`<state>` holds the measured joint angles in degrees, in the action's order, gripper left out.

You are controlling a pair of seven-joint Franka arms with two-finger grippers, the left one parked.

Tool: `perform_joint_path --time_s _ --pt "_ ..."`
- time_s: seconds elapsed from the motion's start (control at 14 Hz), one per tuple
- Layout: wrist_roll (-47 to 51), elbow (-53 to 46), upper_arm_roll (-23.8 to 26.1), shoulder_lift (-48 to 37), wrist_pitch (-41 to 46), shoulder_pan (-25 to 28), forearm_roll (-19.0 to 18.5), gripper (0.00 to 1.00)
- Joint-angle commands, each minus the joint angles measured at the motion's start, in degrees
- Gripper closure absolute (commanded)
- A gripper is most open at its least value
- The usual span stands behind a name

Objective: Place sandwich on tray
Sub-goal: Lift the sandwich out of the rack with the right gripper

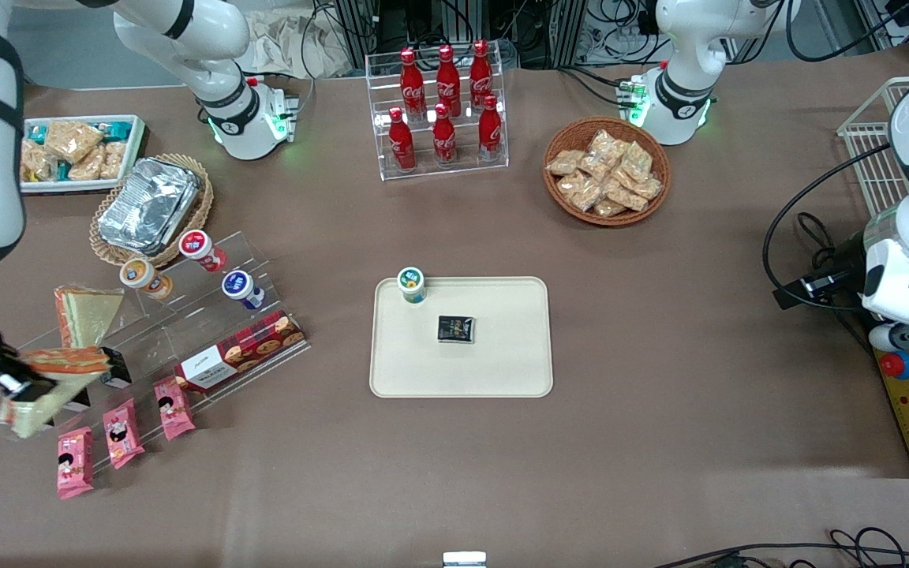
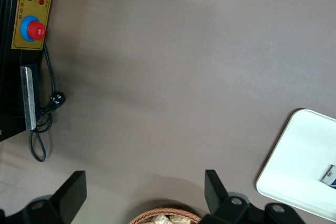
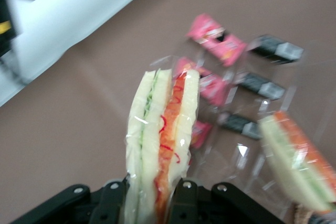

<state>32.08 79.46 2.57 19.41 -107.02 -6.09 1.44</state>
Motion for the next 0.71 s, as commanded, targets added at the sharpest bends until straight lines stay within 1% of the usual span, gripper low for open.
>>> perform_joint_path --time_s 0.0,0.07,0.21,0.36,0.57,0.64 --pt "-3.7 -1.6 3.7 -0.2 1.2 0.1 2.9 1.0" --pt "-4.5 -1.6 5.1 -0.2 1.1 0.1 2.6 1.0" --pt "-10.6 -1.5 7.1 -0.3 1.8 1.9 2.6 1.0" --pt "-15.4 -1.5 7.4 -0.3 1.4 6.1 2.6 1.0" --pt "-14.9 -1.4 7.3 1.1 1.1 12.0 2.0 1.0" --pt "-14.9 -1.4 7.3 1.9 0.9 14.3 0.2 1.0"
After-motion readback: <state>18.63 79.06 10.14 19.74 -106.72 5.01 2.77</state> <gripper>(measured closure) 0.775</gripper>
